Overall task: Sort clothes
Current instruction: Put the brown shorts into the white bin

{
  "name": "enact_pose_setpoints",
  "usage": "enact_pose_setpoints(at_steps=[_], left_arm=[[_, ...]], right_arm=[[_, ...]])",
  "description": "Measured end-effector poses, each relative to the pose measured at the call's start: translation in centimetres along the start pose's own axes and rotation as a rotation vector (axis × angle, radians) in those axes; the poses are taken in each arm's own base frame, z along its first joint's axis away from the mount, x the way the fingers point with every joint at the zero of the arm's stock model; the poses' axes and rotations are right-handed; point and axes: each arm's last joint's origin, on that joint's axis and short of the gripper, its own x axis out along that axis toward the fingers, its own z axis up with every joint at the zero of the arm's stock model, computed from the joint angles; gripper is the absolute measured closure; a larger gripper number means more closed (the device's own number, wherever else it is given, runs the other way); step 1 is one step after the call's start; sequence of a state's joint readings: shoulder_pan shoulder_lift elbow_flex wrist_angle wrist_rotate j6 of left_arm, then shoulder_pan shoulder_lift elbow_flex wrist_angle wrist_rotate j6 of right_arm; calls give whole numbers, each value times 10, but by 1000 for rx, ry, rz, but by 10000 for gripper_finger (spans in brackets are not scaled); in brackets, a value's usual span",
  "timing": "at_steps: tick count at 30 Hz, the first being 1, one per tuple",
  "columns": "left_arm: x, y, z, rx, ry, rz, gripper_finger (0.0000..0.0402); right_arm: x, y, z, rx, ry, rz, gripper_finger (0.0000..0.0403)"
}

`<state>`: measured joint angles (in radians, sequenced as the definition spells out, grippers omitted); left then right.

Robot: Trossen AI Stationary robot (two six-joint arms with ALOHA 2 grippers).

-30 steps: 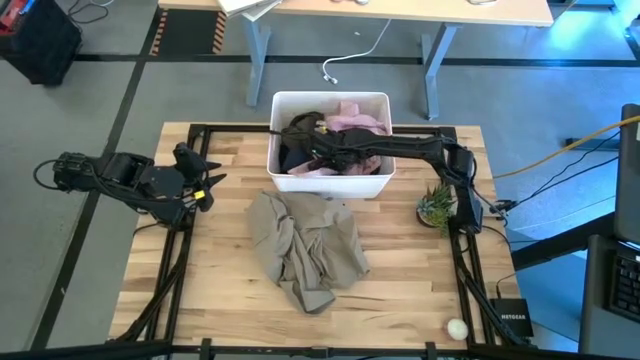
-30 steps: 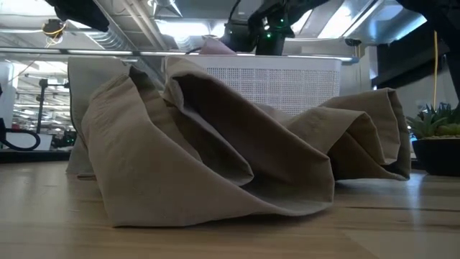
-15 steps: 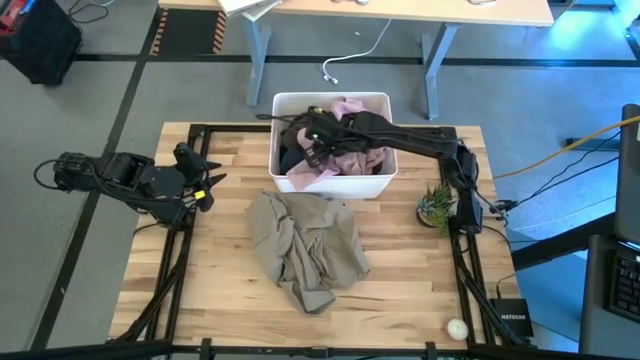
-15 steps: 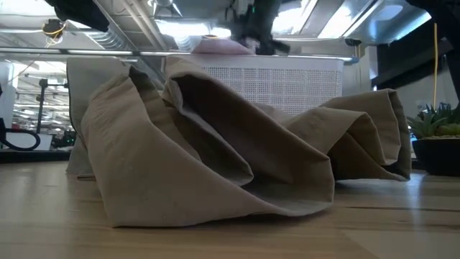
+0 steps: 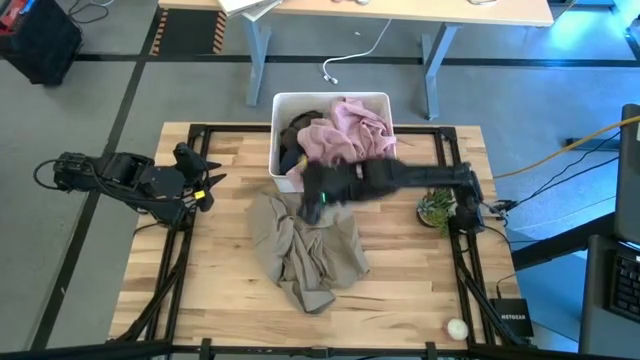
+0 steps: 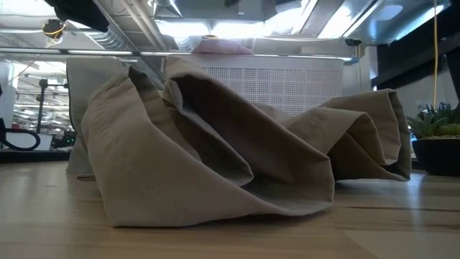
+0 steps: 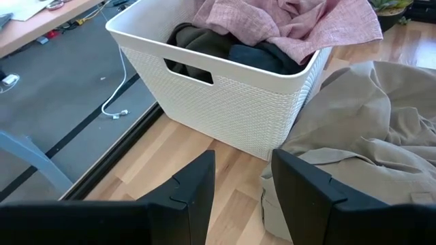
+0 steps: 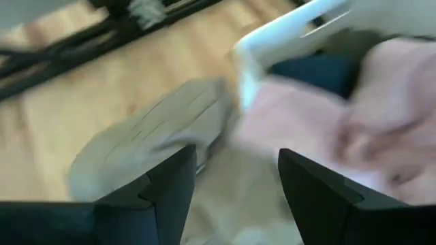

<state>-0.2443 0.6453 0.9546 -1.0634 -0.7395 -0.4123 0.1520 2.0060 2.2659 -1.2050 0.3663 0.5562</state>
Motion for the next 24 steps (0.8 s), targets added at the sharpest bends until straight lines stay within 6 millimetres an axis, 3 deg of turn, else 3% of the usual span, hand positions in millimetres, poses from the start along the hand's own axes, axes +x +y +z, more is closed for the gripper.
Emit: enact_pose_setpoints(at_steps=[5,10,16,24], left_arm=[[0,0,0,0,0,0,260],[0,0,0,-8,0,0,260],[0,0,0,-23,3,0,260],[0,0,-1,-14,9,0,260]], right_arm=[[-3,44,-43,-34,49,14,178],[4,63,-80,-42,132,-18,178],[30,44,-111,-21,266,-248,178],[75,20,-129,-10,299,-352,178]])
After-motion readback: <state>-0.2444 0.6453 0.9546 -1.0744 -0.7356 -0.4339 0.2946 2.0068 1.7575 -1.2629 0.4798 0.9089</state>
